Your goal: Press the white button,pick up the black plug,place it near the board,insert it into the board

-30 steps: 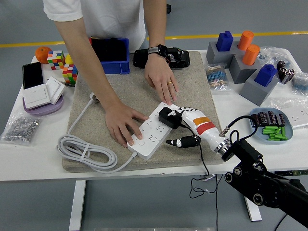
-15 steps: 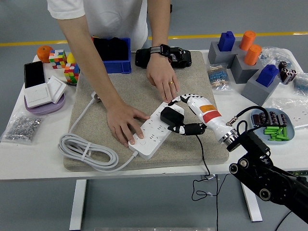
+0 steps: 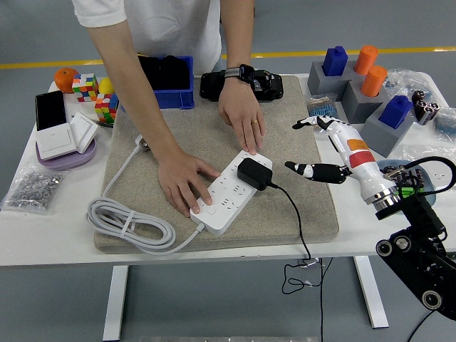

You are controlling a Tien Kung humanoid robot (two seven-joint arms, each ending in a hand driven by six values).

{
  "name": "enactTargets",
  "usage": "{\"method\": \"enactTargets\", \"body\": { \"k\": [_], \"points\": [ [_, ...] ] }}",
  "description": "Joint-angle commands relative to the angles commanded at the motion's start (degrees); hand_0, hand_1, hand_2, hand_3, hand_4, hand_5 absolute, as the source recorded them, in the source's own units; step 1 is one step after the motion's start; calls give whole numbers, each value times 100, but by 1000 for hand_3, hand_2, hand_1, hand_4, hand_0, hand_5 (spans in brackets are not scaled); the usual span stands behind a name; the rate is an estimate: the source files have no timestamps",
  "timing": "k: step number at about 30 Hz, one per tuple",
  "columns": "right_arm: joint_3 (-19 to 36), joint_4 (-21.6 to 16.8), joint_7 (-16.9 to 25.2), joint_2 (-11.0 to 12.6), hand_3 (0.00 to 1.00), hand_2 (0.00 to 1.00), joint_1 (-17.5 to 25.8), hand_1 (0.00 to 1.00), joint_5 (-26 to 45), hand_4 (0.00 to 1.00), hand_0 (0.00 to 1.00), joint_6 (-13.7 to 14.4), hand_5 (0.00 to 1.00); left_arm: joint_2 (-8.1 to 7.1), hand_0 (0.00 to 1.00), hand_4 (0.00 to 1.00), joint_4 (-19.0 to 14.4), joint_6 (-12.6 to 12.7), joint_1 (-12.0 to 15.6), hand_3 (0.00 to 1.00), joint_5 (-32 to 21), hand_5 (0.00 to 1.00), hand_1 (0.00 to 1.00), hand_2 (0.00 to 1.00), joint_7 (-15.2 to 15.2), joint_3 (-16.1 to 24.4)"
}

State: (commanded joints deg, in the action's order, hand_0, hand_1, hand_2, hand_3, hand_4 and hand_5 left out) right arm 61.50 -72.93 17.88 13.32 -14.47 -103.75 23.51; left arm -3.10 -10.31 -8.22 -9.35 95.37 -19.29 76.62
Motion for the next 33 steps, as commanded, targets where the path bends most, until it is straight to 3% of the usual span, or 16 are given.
{"method": "enactTargets", "body": {
  "k": [3,7,14,22,33],
  "points": [
    [496,-217,-68,192,649,678,438,748,-52,998,792,-44,273,3,699,558,0,10,-12,648,-2,177,668,646,1,12],
    [1202,-370,-107,266,649,678,958,748,-103,998,792,-72,273,13,699,558,0,18,-30,648,11,177,668,646,3,20],
    [2280,-352,-116,-26,657,678,1274,749,-157,998,795,-81,278,-72,695,556,0,-37,-211,648,92,179,669,646,0,-135],
    [2883,-481,-144,-237,669,680,1744,750,-136,998,794,-121,283,-69,695,557,0,-9,-73,648,114,180,668,646,29,-25],
    [3257,-490,-196,-424,688,688,1837,754,162,998,799,-154,313,17,695,556,0,-21,-3,648,70,178,668,646,22,-57]
  ]
}}
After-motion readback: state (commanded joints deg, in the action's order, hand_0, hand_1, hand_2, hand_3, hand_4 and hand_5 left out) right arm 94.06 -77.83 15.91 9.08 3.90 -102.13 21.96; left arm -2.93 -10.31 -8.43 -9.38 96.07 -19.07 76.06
